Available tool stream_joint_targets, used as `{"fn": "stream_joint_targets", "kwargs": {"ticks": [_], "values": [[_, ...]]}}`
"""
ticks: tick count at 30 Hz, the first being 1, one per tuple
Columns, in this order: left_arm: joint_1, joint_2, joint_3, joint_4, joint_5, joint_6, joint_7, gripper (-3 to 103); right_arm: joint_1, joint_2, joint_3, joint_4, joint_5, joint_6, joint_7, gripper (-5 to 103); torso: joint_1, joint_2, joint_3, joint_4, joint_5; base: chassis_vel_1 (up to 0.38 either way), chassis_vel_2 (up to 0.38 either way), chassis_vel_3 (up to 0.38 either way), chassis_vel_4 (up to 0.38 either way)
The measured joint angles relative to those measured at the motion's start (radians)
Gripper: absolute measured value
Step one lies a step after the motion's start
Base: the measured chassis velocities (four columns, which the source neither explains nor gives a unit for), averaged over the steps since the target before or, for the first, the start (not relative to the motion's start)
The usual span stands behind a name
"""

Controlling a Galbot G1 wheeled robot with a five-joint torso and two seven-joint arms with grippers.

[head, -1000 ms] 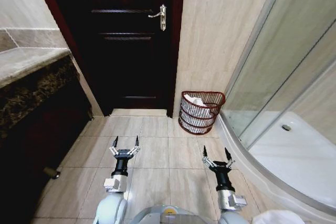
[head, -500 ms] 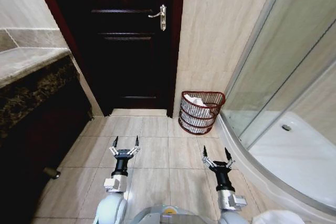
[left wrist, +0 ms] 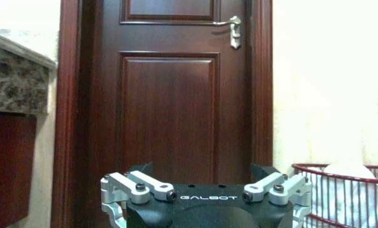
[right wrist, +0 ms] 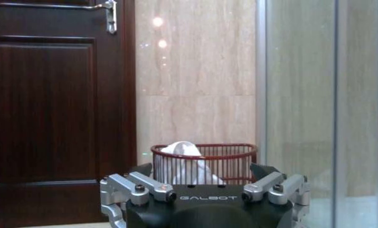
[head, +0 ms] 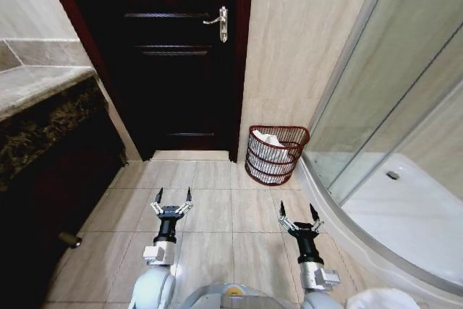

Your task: Discard the used towel into the hamper.

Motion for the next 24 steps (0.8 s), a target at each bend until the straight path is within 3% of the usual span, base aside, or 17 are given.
{"fn": "stream_joint_targets", "kwargs": {"ticks": [24], "values": [[0.000,0.000,0.000,0.000,0.000,0.000,0.000,100,0.000,0.000,0.000,0.000,0.000,0.000,0.000,100,0.000,0.000,0.000,-0.0001,0.0001,-0.095,-0.095,-0.097,-0.097]]}}
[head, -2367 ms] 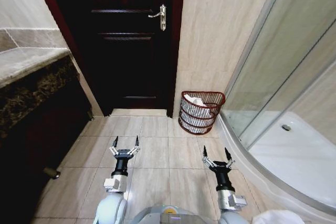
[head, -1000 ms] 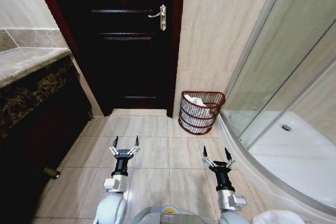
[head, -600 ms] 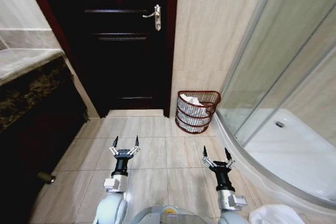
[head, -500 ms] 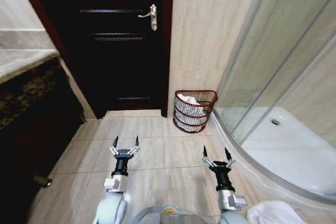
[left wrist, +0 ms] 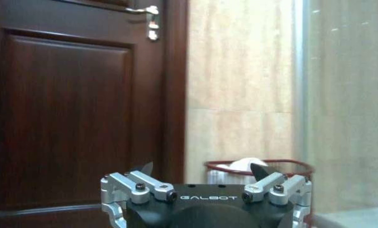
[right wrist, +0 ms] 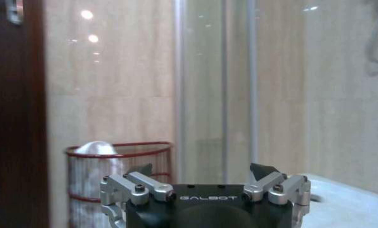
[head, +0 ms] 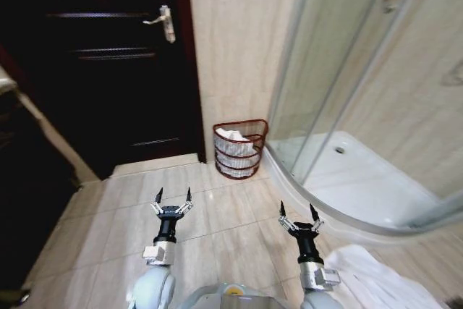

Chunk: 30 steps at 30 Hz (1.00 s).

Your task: Discard the used towel into the hamper.

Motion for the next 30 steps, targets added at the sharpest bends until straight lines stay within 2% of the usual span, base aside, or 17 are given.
{"fn": "stream_joint_targets", "kwargs": {"ticks": [30], "values": [[0.000,0.000,0.000,0.000,0.000,0.000,0.000,100,0.000,0.000,0.000,0.000,0.000,0.000,0.000,100,0.000,0.000,0.000,0.0001,-0.0002,-0.127,-0.129,-0.120,-0.122]]}}
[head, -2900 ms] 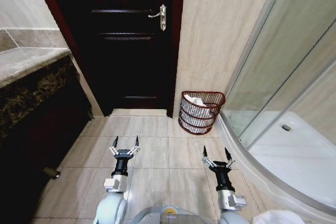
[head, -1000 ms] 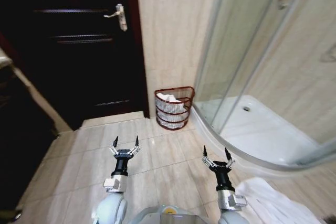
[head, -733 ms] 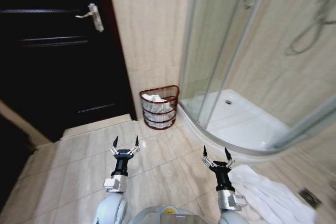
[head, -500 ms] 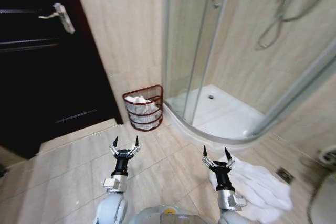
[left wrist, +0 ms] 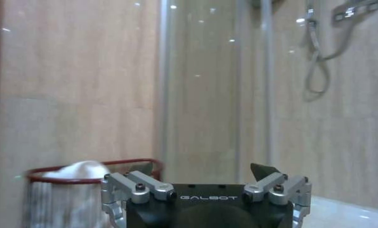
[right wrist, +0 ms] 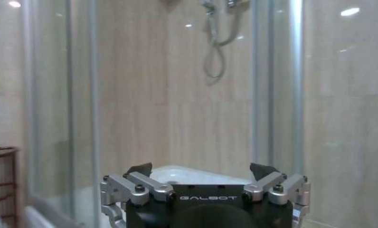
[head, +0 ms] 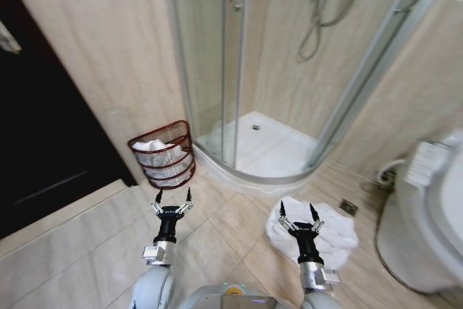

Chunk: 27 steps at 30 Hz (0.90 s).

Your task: Discard the used towel into the hamper.

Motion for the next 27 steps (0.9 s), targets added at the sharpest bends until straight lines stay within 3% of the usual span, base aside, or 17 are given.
{"fn": "stream_joint_targets", "kwargs": {"ticks": [27], "values": [[0.000,0.000,0.000,0.000,0.000,0.000,0.000,100,0.000,0.000,0.000,0.000,0.000,0.000,0.000,100,0.000,0.000,0.000,0.0000,0.0002,-0.123,-0.129,-0.124,-0.123]]}}
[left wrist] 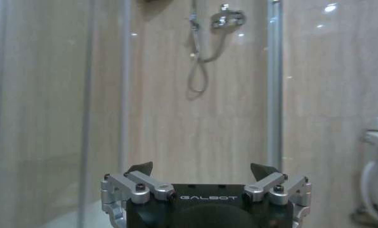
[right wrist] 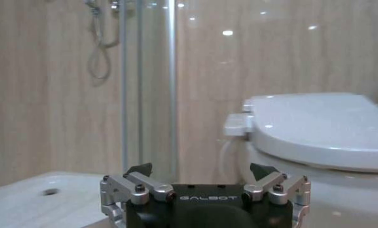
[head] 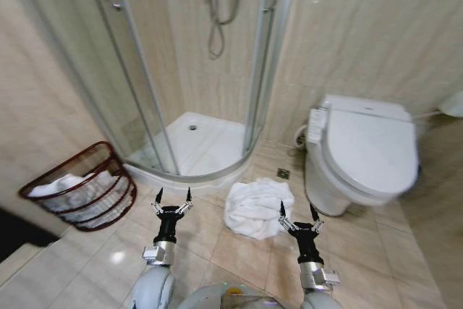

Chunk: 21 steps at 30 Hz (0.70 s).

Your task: Discard the used towel into the hamper.

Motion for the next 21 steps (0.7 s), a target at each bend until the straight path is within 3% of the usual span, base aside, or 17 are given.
{"fn": "stream_joint_targets", "kwargs": {"ticks": [16,18,21], "values": [[-0.006,0.006,-0.007,0.004,-0.011,0.006,0.002,100,0.003,-0.005,0.008,-0.005,0.006,-0.002,-0.001,100,0.000,0.000,0.000,0.0000,-0.0001,-0.040,-0.036,-0.043,-0.044],[-0.016,0.015,-0.017,0.011,-0.027,0.020,0.006,100,0.009,-0.014,0.023,-0.016,0.017,-0.008,-0.006,100,0.000,0.000,0.000,0.0001,-0.0001,0.000,0.000,0.000,0.000],[-0.104,0.099,-0.110,0.069,-0.161,0.131,0.036,100,0.056,-0.084,0.151,-0.101,0.107,-0.052,-0.036,100,0.000,0.000,0.000,0.0000,0.0000,0.000,0.000,0.000,0.000]]}}
